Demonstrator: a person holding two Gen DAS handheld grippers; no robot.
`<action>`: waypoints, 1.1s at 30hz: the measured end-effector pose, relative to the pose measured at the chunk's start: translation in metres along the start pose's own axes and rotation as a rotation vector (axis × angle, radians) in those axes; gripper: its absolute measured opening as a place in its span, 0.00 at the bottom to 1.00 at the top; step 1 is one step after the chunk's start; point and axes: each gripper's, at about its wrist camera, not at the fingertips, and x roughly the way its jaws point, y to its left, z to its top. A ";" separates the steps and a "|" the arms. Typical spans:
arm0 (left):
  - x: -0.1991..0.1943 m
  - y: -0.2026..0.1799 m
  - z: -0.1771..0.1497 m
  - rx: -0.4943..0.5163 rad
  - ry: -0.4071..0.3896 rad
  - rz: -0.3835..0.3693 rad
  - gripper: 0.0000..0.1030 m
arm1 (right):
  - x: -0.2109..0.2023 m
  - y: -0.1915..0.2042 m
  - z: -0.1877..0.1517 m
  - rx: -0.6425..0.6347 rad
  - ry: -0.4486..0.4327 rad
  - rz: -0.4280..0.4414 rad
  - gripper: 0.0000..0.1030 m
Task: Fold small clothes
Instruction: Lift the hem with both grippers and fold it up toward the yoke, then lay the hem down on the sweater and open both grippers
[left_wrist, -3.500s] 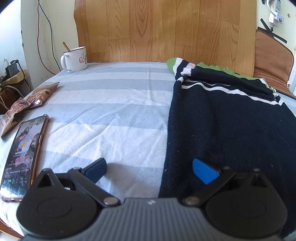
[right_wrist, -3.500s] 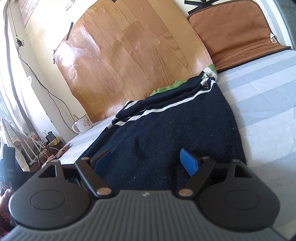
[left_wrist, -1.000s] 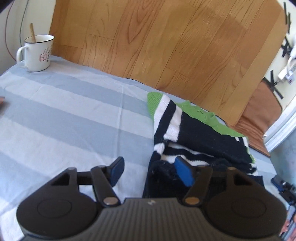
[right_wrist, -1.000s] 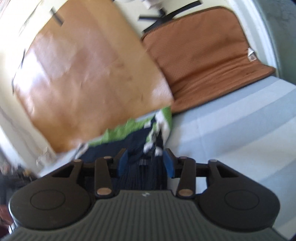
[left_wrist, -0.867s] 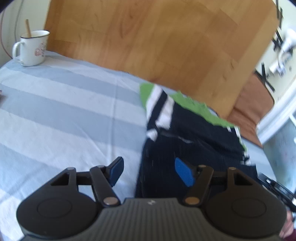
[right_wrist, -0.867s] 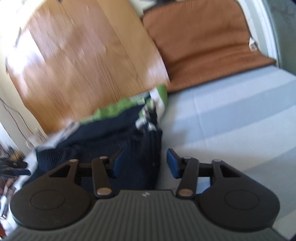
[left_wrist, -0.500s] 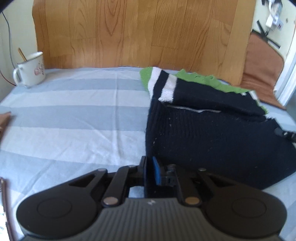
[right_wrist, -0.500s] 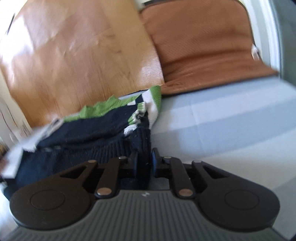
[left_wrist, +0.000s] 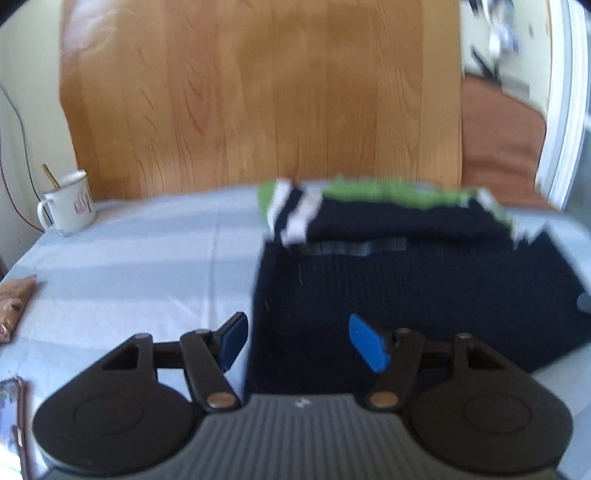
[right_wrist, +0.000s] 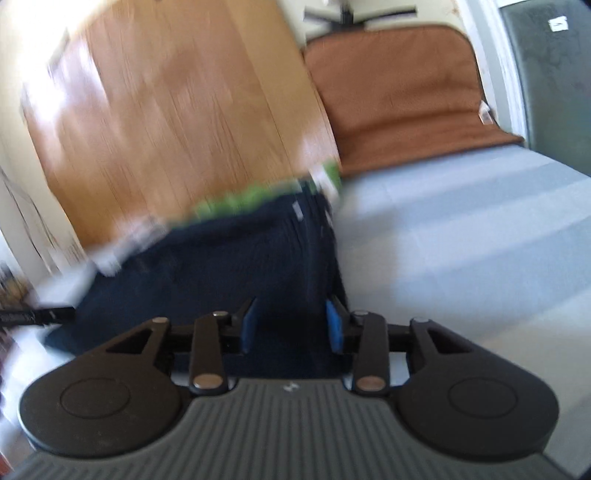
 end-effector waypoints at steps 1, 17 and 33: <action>0.008 -0.003 -0.008 0.003 0.026 0.018 0.69 | 0.000 -0.003 0.000 0.012 0.000 0.007 0.40; 0.017 0.016 -0.025 -0.115 0.011 0.053 0.99 | -0.002 0.004 -0.006 -0.015 -0.024 -0.030 0.41; 0.017 0.017 -0.025 -0.114 0.009 0.060 1.00 | -0.005 -0.002 -0.007 0.032 -0.039 0.001 0.42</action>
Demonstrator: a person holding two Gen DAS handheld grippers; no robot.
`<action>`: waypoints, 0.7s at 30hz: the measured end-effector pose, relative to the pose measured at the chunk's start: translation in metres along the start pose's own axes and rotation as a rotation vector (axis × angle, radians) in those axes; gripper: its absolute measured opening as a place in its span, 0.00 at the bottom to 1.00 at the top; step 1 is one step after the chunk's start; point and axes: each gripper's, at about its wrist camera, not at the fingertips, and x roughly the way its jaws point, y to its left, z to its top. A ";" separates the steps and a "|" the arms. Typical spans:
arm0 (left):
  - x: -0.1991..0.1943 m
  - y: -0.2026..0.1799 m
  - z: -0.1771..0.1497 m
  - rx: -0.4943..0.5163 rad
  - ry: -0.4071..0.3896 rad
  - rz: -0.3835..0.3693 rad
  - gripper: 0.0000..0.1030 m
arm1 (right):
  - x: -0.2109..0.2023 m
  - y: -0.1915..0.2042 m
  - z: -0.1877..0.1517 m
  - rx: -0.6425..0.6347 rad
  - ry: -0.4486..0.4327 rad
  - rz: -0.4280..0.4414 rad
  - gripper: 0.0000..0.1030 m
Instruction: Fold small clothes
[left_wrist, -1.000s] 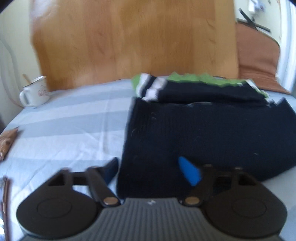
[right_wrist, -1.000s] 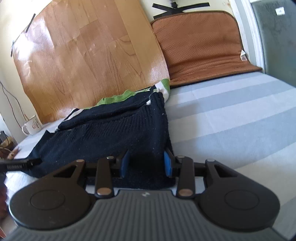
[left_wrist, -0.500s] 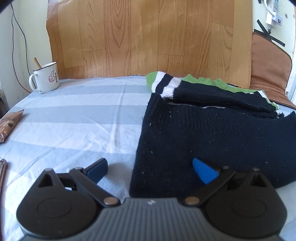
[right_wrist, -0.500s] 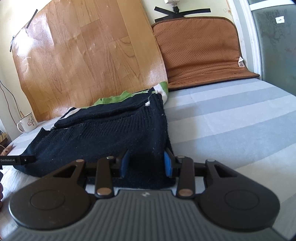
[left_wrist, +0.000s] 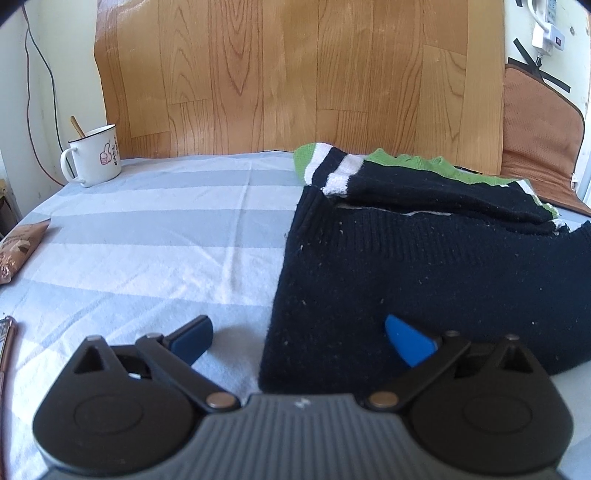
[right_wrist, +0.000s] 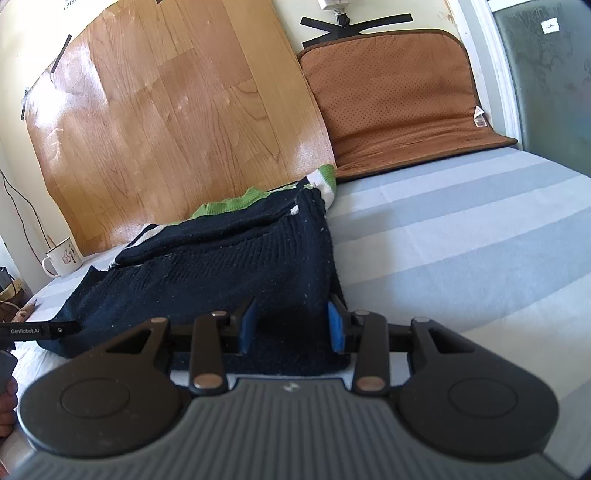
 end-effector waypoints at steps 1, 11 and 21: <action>0.000 0.000 0.000 -0.001 0.001 -0.001 1.00 | 0.000 0.000 0.000 0.001 0.000 0.001 0.42; 0.000 0.001 0.001 -0.011 0.003 -0.007 1.00 | -0.001 -0.003 0.000 0.013 -0.002 0.026 0.47; -0.002 0.002 -0.001 -0.030 -0.006 -0.009 1.00 | -0.017 0.006 -0.004 -0.042 -0.111 0.034 0.70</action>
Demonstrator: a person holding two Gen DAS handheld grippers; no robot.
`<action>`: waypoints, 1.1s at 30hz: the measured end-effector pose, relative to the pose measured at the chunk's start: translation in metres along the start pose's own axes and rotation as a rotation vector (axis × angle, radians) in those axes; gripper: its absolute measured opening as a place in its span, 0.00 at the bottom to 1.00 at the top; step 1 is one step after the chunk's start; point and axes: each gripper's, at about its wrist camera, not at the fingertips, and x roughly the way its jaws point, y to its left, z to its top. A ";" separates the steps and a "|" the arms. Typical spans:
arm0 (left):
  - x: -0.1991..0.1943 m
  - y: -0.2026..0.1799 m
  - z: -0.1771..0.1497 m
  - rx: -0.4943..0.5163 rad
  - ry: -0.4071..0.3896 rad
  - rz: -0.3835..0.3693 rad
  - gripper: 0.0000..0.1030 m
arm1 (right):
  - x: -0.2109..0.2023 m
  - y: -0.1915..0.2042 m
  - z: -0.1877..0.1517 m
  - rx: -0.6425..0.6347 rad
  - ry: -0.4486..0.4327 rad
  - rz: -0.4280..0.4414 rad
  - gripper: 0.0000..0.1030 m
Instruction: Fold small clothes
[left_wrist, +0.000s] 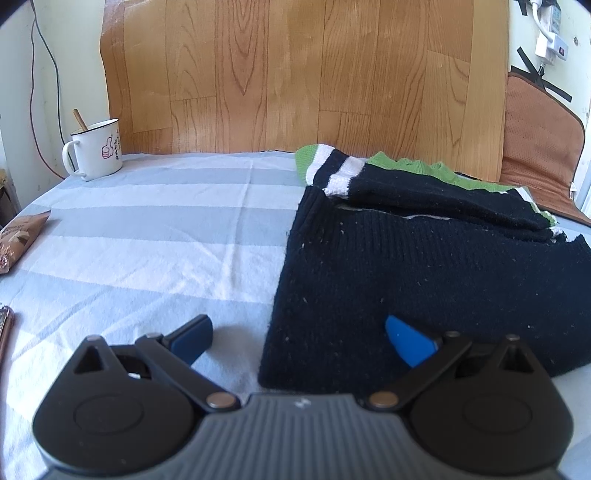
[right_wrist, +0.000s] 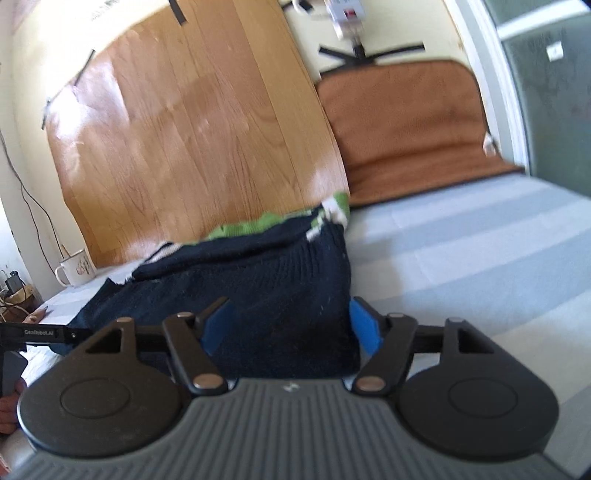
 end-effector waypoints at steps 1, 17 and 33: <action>0.000 0.000 0.000 0.000 0.000 0.002 1.00 | -0.002 0.001 0.000 -0.003 -0.018 -0.015 0.70; -0.001 -0.002 0.000 0.012 -0.007 0.015 1.00 | 0.013 0.089 0.003 -0.111 -0.073 -0.045 0.91; -0.001 -0.001 0.000 0.023 -0.008 0.001 1.00 | 0.062 0.125 -0.014 -0.211 0.195 -0.014 0.34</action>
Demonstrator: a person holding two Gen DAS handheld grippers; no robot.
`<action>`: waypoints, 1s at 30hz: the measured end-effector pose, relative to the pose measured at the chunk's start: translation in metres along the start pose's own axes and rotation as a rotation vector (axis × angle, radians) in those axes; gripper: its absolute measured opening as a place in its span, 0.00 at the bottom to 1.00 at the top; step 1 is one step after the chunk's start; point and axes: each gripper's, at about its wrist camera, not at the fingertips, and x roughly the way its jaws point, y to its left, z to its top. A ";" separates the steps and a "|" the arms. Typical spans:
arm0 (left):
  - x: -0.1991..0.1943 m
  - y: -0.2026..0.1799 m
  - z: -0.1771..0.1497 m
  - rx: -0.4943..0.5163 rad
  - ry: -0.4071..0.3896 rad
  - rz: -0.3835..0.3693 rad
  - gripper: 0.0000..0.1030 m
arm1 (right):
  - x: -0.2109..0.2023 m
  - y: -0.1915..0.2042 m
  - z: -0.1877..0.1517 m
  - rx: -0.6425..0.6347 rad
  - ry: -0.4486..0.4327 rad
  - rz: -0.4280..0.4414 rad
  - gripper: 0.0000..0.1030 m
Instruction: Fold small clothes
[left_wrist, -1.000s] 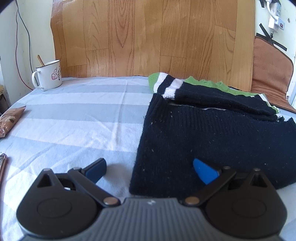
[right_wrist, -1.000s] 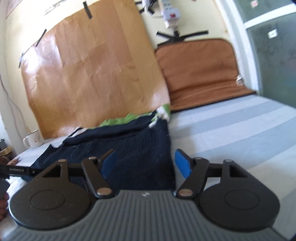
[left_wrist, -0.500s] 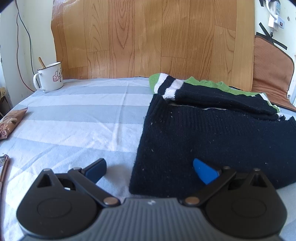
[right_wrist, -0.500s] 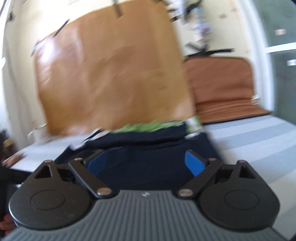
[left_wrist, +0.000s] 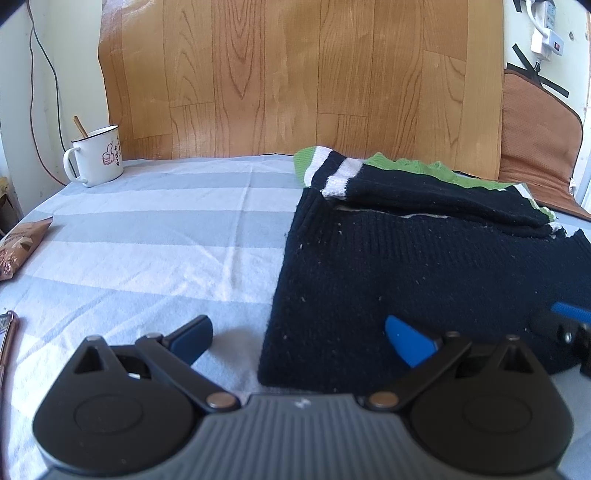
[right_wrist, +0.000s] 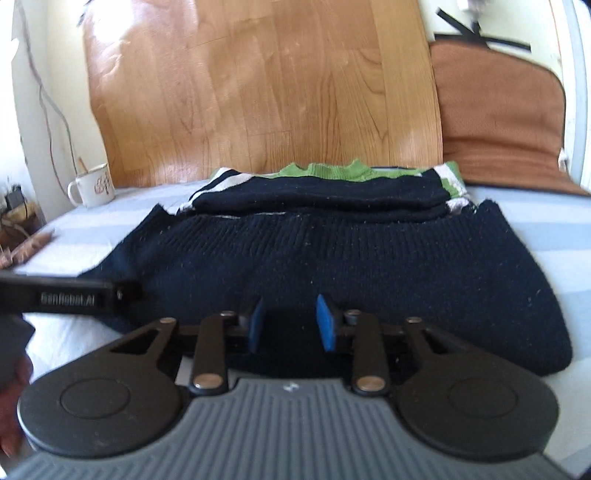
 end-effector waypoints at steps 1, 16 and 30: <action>0.000 0.000 0.000 0.000 0.000 0.000 1.00 | -0.001 0.001 -0.001 -0.008 -0.003 -0.004 0.34; 0.001 0.000 -0.001 0.000 0.001 -0.004 1.00 | 0.001 -0.006 -0.001 0.013 -0.002 0.025 0.37; 0.001 0.001 -0.001 -0.001 0.002 -0.010 1.00 | 0.000 -0.012 -0.001 0.049 -0.006 0.074 0.45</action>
